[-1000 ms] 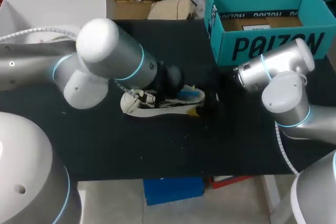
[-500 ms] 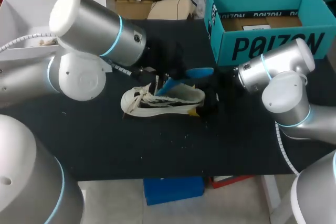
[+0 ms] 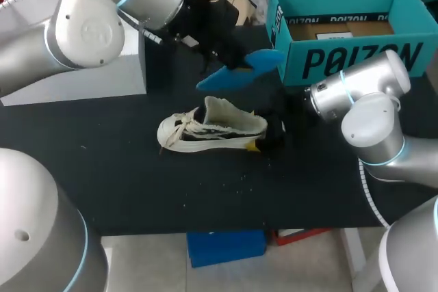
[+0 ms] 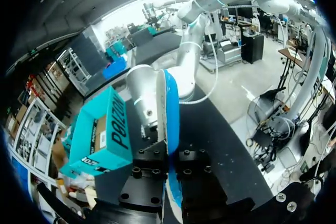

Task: Take the shoe out of the shoebox, open the shoe tongue, remove and reinsert the insole, then place the shoe into the shoebox

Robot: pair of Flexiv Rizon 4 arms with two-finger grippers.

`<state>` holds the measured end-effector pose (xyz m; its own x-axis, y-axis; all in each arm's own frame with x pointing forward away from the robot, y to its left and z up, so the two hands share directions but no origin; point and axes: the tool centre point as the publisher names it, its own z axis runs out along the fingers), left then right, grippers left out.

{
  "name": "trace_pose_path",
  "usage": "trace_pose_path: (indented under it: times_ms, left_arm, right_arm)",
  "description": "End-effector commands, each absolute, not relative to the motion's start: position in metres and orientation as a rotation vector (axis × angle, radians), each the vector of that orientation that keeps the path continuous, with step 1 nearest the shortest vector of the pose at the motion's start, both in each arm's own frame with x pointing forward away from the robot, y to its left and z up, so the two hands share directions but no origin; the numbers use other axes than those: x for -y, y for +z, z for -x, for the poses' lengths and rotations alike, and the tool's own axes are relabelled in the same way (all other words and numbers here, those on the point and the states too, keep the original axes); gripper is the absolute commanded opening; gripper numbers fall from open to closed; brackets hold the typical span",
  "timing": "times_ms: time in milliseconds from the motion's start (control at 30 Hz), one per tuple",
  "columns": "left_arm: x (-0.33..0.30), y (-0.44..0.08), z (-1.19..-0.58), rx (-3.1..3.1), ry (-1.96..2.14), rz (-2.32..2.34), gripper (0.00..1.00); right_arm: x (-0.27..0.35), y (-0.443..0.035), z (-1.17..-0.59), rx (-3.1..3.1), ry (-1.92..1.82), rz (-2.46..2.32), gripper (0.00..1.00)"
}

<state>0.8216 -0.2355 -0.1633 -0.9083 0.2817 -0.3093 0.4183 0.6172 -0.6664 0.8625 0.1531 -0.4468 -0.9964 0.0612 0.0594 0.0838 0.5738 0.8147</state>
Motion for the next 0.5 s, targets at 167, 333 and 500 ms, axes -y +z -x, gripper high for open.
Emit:
trace_pose_path:
  times_ms: [167,333,500]
  left_arm:
    - [0.229,-0.160,-0.821,-2.668,-1.165,-0.589,0.00]
    - [0.229,-0.160,-0.821,-2.668,-1.165,-0.589,0.00]
    - [0.231,-0.148,-0.810,-2.705,-1.333,-0.487,0.00]
  right_arm:
    - [-0.153,-0.449,-0.864,2.765,-1.431,0.128,0.00]
    - [-0.153,-0.449,-0.864,2.765,-1.431,0.128,0.00]
    - [-0.153,-0.449,-0.864,2.765,-1.431,0.128,0.00]
